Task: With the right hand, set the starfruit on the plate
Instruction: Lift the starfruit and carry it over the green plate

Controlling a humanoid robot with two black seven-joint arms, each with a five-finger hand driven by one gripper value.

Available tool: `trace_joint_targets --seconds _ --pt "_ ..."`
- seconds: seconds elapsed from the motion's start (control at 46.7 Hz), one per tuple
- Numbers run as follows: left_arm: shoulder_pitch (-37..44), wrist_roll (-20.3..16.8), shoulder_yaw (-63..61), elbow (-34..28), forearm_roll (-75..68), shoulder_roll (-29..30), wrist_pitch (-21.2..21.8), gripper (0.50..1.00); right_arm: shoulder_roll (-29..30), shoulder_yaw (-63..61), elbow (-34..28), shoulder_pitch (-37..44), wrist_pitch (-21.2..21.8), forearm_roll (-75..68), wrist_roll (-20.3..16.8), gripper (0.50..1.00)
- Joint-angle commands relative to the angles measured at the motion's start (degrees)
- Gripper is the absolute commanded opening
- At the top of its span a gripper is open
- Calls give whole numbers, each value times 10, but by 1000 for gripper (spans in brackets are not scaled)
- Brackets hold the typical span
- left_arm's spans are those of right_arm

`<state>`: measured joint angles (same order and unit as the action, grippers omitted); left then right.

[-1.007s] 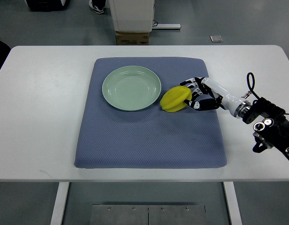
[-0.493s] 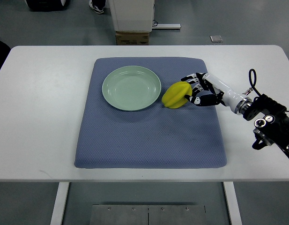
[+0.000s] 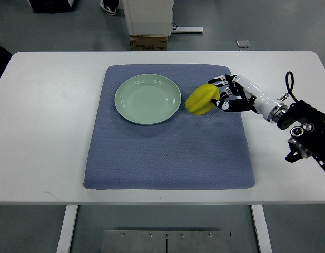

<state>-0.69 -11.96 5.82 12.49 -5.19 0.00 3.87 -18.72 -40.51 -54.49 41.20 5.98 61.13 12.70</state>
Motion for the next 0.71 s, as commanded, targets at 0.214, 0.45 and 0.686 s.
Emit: trace_joint_targets --seconds 0.214,0.45,0.686 --pt "0 0 0 0 0 0 0 1000 11 -1 -2 25 0 -23 -19 500" --pt "0 0 0 0 -1 0 0 1000 41 -1 -3 42 0 -26 -35 500" --pt "1 0 1 0 0 0 0 1000 80 2 -2 67 -2 -26 -57 500"
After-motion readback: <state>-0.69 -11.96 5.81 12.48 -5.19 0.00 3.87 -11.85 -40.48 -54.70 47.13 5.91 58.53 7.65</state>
